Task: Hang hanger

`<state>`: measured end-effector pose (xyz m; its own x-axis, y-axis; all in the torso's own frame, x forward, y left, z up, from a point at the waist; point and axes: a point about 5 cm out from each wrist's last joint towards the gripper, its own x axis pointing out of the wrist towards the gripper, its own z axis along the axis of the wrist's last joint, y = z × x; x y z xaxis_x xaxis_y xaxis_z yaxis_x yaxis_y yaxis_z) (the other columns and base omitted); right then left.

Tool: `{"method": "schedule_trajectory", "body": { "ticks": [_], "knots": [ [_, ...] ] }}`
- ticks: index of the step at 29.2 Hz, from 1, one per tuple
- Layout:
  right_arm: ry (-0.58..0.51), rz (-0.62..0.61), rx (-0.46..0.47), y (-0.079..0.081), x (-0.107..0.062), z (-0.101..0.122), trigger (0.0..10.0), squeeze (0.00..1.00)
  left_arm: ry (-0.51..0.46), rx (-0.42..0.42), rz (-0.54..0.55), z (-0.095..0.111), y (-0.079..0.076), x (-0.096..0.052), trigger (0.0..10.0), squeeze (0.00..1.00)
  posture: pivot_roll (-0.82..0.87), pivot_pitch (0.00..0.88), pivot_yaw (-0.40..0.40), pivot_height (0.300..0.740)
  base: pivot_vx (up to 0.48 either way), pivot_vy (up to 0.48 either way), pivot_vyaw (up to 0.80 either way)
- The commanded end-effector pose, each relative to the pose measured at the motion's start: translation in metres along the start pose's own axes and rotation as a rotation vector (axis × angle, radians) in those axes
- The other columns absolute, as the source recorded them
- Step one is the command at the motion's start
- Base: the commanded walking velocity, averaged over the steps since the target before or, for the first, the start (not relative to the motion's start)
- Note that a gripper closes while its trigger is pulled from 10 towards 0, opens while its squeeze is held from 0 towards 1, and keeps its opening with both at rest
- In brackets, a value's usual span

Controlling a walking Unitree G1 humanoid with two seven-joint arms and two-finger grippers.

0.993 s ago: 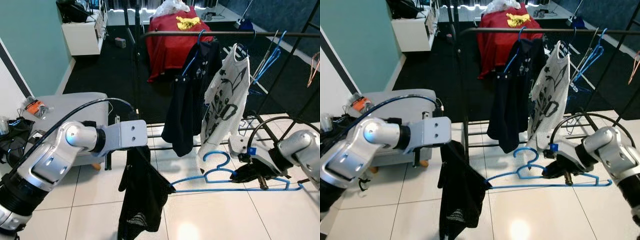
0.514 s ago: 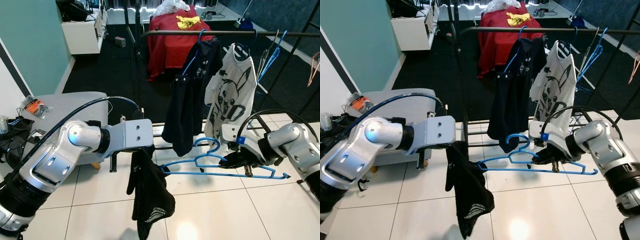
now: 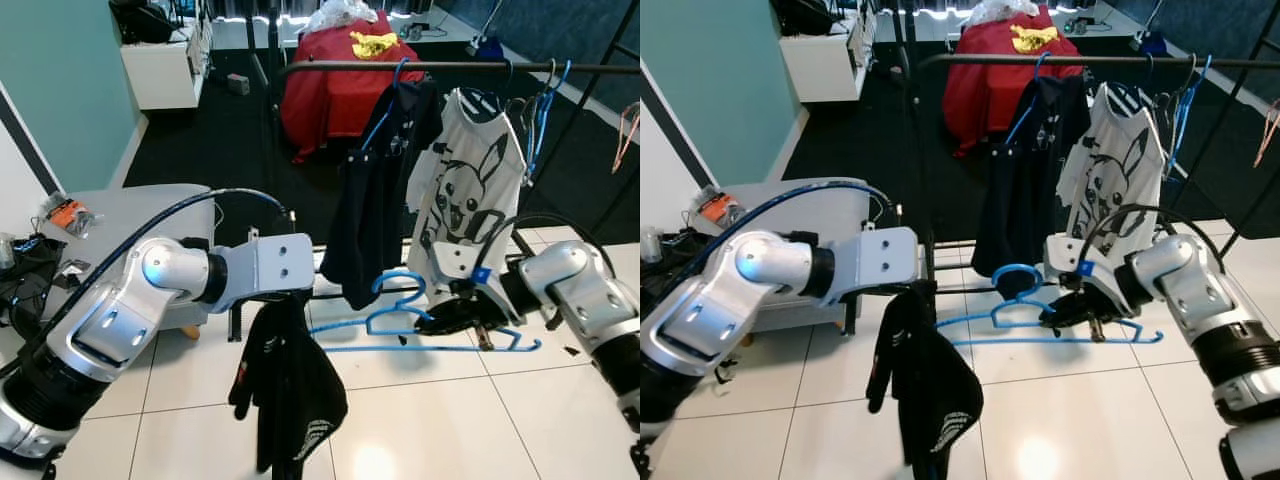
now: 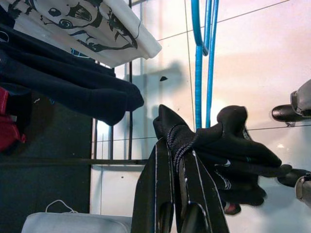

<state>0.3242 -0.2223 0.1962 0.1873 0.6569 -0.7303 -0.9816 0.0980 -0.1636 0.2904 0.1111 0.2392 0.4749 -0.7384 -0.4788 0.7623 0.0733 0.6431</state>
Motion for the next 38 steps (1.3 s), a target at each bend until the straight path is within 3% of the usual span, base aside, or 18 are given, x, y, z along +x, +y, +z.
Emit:
{"method": "schedule_trajectory", "body": {
  "ticks": [1,5,6,8,20,38],
  "knots": [
    [0.015,0.053,-0.014,0.002,-0.001,0.003,10.0,0.00,-0.011,0.023,-0.009,0.005,0.002,-0.002,10.0,0.00,-0.01,0.087,-0.016,0.740,0.000,0.000,0.00],
    [0.035,0.119,-0.007,0.007,-0.003,0.001,10.0,0.00,-0.003,0.029,-0.023,0.004,0.000,-0.002,10.0,0.00,-0.01,0.087,-0.016,0.740,0.000,0.000,0.00],
    [0.141,0.096,-0.024,0.005,-0.009,-0.008,10.0,0.00,-0.001,0.025,-0.034,0.003,-0.001,-0.004,10.0,0.00,-0.02,0.084,-0.018,0.740,0.000,0.000,0.00],
    [0.166,0.093,-0.040,0.005,-0.012,-0.010,10.0,0.00,-0.003,0.025,-0.035,0.004,-0.002,-0.004,10.0,0.00,-0.02,0.084,-0.018,0.740,0.000,0.000,0.00],
    [0.049,0.018,-0.104,-0.007,-0.008,0.011,10.0,0.00,-0.037,0.043,-0.037,0.009,-0.001,0.000,10.0,0.00,-0.01,0.064,-0.019,0.740,0.000,0.000,0.00],
    [0.170,-0.012,-0.077,-0.014,0.013,0.010,10.0,0.00,-0.052,0.043,-0.032,0.018,0.001,0.004,10.0,0.00,-0.01,0.057,-0.018,0.740,0.000,0.000,0.00]
  ]
}}
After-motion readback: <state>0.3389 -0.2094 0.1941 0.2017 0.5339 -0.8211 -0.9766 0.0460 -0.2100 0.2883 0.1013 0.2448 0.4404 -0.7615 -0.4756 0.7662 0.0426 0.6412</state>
